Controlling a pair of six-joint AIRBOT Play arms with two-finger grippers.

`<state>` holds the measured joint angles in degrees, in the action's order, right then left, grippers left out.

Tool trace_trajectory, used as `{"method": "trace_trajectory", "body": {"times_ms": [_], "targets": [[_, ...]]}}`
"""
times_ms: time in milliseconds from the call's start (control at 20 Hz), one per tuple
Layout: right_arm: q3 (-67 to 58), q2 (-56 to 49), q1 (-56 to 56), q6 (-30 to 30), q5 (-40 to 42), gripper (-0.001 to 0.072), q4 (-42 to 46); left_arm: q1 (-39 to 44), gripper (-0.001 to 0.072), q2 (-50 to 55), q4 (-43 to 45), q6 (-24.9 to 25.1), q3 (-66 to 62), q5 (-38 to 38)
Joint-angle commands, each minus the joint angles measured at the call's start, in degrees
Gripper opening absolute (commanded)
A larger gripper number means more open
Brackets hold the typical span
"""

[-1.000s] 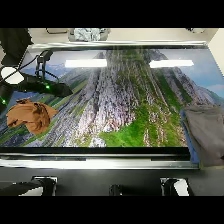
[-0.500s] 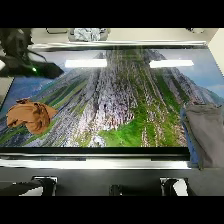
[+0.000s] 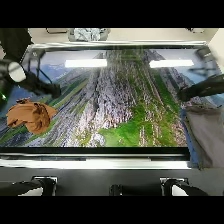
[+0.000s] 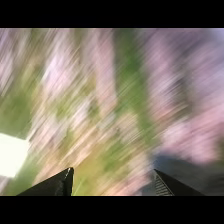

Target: Fold the shirts.

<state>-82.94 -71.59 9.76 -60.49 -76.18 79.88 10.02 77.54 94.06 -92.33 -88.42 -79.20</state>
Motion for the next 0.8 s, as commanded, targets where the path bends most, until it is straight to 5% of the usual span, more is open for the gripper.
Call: {"method": "trace_trajectory", "body": {"times_ms": [0, 750], "targets": [[-0.37, -6.8, -4.31, 0.04, -13.18, 0.0608, -1.25, 0.66, 0.0653, -5.09, -3.98, -1.75, 13.14, 2.43], [-0.39, -6.62, -4.31, 0.07, -12.2, 0.0607, -1.2, 0.76, 0.0657, -5.97, -4.11, -2.45, 14.45, 3.82]]}}
